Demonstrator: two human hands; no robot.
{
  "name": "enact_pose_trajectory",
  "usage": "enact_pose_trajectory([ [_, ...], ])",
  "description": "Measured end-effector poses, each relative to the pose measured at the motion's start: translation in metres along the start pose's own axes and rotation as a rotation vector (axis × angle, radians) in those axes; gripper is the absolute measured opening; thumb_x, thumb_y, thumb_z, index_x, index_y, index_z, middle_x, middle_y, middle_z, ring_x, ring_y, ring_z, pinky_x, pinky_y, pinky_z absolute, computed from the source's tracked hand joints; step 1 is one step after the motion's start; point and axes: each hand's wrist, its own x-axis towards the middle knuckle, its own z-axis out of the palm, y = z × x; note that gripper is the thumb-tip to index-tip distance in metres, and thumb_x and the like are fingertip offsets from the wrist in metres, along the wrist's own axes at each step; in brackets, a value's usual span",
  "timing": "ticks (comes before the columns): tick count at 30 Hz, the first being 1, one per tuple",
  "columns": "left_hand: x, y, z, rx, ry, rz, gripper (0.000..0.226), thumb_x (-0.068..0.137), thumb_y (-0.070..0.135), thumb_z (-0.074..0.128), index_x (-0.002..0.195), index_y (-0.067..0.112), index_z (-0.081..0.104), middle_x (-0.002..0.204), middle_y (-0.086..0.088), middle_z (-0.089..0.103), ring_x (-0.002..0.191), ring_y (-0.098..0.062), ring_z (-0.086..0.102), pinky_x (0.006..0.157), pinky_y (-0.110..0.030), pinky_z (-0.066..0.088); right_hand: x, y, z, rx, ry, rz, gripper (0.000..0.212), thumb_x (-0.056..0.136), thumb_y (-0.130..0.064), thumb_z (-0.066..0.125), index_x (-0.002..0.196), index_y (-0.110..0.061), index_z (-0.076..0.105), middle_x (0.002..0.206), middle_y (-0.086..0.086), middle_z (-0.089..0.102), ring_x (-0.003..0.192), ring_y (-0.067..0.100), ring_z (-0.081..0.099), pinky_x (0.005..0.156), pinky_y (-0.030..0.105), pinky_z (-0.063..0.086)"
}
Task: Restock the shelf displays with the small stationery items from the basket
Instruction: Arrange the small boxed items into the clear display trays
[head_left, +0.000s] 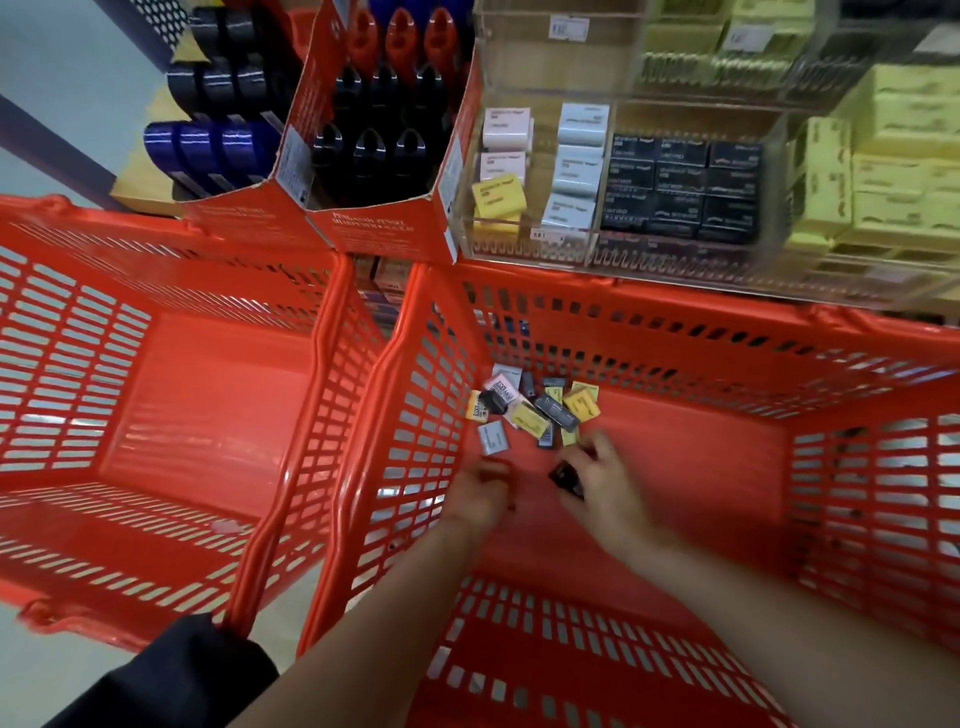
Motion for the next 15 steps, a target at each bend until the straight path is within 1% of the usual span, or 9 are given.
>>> enact_pose_trajectory([
  [2, -0.01, 0.008, 0.005, -0.177, -0.057, -0.09, 0.016, 0.099, 0.015, 0.053, 0.105, 0.008, 0.067, 0.083, -0.008, 0.071, 0.07, -0.021, 0.069, 0.059, -0.028, 0.059, -0.005, 0.0, -0.01, 0.278, 0.14, 0.123, 0.035, 0.08, -0.014, 0.078, 0.113, -0.015, 0.068, 0.112, 0.005, 0.049, 0.1, 0.025, 0.058, 0.088, 0.016, 0.04],
  [3, -0.016, 0.013, 0.007, -0.267, -0.119, -0.158, 0.019, 0.099, 0.023, 0.054, 0.103, 0.01, 0.067, 0.084, -0.006, 0.071, 0.071, -0.018, 0.068, 0.056, -0.025, 0.057, -0.007, -0.005, -0.015, 0.356, 0.181, 0.142, 0.034, 0.077, -0.015, 0.081, 0.109, -0.017, 0.07, 0.105, 0.002, 0.051, 0.093, 0.022, 0.06, 0.083, 0.014, 0.039],
  [4, -0.021, 0.016, 0.008, -0.346, -0.195, -0.216, 0.026, 0.099, 0.031, 0.053, 0.103, 0.011, 0.068, 0.088, -0.006, 0.072, 0.076, -0.018, 0.068, 0.058, -0.026, 0.056, -0.009, -0.012, -0.02, 0.403, 0.168, 0.139, 0.034, 0.076, -0.018, 0.083, 0.108, -0.02, 0.071, 0.102, 0.0, 0.052, 0.089, 0.019, 0.06, 0.081, 0.014, 0.04],
  [7, -0.03, 0.023, 0.007, -0.607, -0.355, -0.3, 0.05, 0.098, 0.053, 0.045, 0.105, 0.012, 0.071, 0.097, -0.009, 0.074, 0.088, -0.023, 0.067, 0.071, -0.033, 0.054, -0.012, -0.037, -0.027, 0.541, 0.004, 0.062, 0.037, 0.077, -0.03, 0.082, 0.111, -0.03, 0.069, 0.102, -0.006, 0.058, 0.089, 0.006, 0.062, 0.085, 0.018, 0.048],
  [8, -0.03, 0.024, 0.006, -0.675, -0.364, -0.307, 0.051, 0.098, 0.054, 0.045, 0.102, 0.012, 0.072, 0.096, -0.01, 0.073, 0.087, -0.023, 0.067, 0.072, -0.034, 0.054, -0.011, -0.04, -0.028, 0.559, -0.008, 0.038, 0.036, 0.08, -0.033, 0.079, 0.114, -0.031, 0.068, 0.103, -0.007, 0.062, 0.089, 0.004, 0.063, 0.085, 0.019, 0.05],
  [10, -0.028, 0.026, 0.003, -0.754, -0.313, -0.317, 0.038, 0.099, 0.043, 0.05, 0.095, 0.011, 0.07, 0.09, -0.009, 0.071, 0.081, -0.019, 0.064, 0.062, -0.03, 0.057, -0.003, -0.038, -0.034, 0.471, 0.117, 0.037, 0.027, 0.09, -0.034, 0.067, 0.116, -0.026, 0.068, 0.105, -0.005, 0.067, 0.09, 0.009, 0.065, 0.082, 0.021, 0.049],
  [12, -0.023, 0.024, -0.001, -0.801, -0.241, -0.351, 0.025, 0.099, 0.029, 0.055, 0.088, 0.009, 0.067, 0.084, -0.009, 0.066, 0.075, -0.015, 0.059, 0.051, -0.024, 0.055, 0.011, -0.028, -0.042, 0.347, 0.234, 0.108, 0.023, 0.094, -0.022, 0.062, 0.116, -0.017, 0.067, 0.11, 0.004, 0.065, 0.098, 0.021, 0.064, 0.085, 0.025, 0.044],
  [14, -0.018, 0.021, -0.005, -0.821, -0.232, -0.374, 0.019, 0.097, 0.023, 0.058, 0.087, 0.009, 0.067, 0.083, -0.009, 0.064, 0.072, -0.013, 0.057, 0.046, -0.021, 0.053, 0.024, -0.022, -0.045, 0.238, 0.198, 0.151, 0.037, 0.089, -0.018, 0.066, 0.125, -0.014, 0.06, 0.122, 0.009, 0.057, 0.111, 0.027, 0.056, 0.094, 0.029, 0.041],
  [15, -0.015, 0.02, -0.007, -0.826, -0.23, -0.376, 0.017, 0.096, 0.021, 0.058, 0.086, 0.01, 0.067, 0.081, -0.008, 0.065, 0.07, -0.013, 0.057, 0.045, -0.02, 0.052, 0.03, -0.021, -0.043, 0.149, 0.158, 0.127, 0.045, 0.087, -0.024, 0.068, 0.129, -0.015, 0.055, 0.126, 0.009, 0.054, 0.116, 0.029, 0.052, 0.097, 0.032, 0.041],
])
